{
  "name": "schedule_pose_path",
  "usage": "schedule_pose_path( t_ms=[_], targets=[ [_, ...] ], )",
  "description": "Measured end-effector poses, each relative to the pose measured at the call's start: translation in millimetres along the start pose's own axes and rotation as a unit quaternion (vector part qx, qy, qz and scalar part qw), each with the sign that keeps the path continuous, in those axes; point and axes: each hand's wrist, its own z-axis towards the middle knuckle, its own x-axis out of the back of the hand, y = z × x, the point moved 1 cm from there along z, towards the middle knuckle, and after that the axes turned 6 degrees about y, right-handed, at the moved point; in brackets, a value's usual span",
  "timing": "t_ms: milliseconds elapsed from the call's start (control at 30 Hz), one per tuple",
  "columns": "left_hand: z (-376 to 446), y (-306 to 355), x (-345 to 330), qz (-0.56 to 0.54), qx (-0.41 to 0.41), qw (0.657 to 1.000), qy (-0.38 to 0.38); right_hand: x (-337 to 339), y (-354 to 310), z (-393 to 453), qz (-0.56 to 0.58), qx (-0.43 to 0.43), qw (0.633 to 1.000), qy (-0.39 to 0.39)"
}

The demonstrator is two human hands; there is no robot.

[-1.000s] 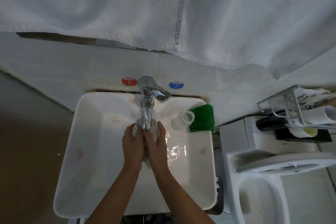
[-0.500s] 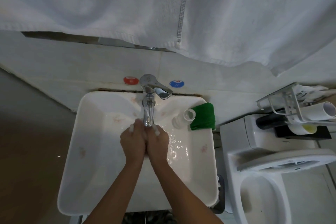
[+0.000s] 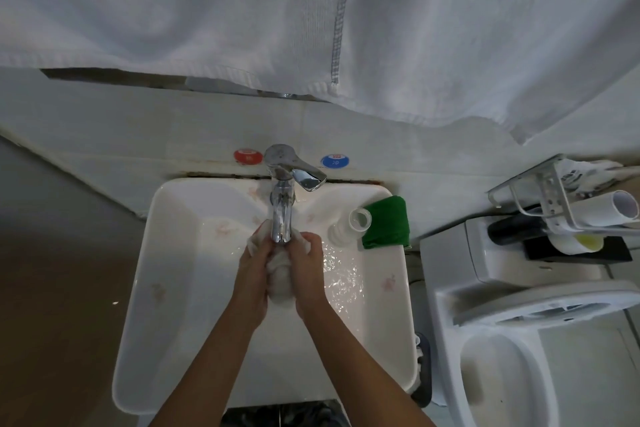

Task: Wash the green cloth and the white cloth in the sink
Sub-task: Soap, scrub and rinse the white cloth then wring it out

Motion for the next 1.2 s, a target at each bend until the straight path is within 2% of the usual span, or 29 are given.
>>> schedule_pose_path(
  t_ms=[67,167,333,467,633,833,933,1100,1200],
  targets=[
    [-2.8,-4.5,-0.1,0.002,-0.002,1.000,0.021,-1.0,2.8,0.5,-0.036,0.011,0.999,0.027],
    [-8.1,-9.6,-0.1,0.025,0.000,0.999,0.025,-1.9,0.1,0.3,-0.074,0.073,0.994,0.042],
    [-11.0,-13.9,4.3,0.119,0.065,0.990,0.039,1.2,0.5,1.0,-0.017,0.092,0.992,0.086],
    [-14.3,-9.7,5.7,0.107,0.075,0.991,0.014,1.5,3.1,-2.4,-0.008,0.099,0.992,0.084],
    [-14.5,2.4,3.2,0.152,-0.032,0.986,0.056,-1.1,13.9,-5.7,-0.052,0.093,0.994,0.003],
    [-13.6,2.5,14.1,0.112,-0.056,0.991,0.056,8.6,23.7,-14.5,-0.142,0.066,0.983,-0.100],
    [-13.5,-2.8,11.2,0.129,-0.077,0.987,0.060,12.6,15.3,-15.0,-0.090,0.030,0.986,-0.137],
    [-21.2,-6.4,-1.2,0.187,-0.071,0.978,0.051,13.6,13.4,-10.0,-0.050,0.036,0.998,-0.018],
    [-13.9,-17.5,8.3,0.185,-0.062,0.980,0.035,13.2,13.8,-7.2,-0.038,0.038,0.998,0.016]
  ],
)
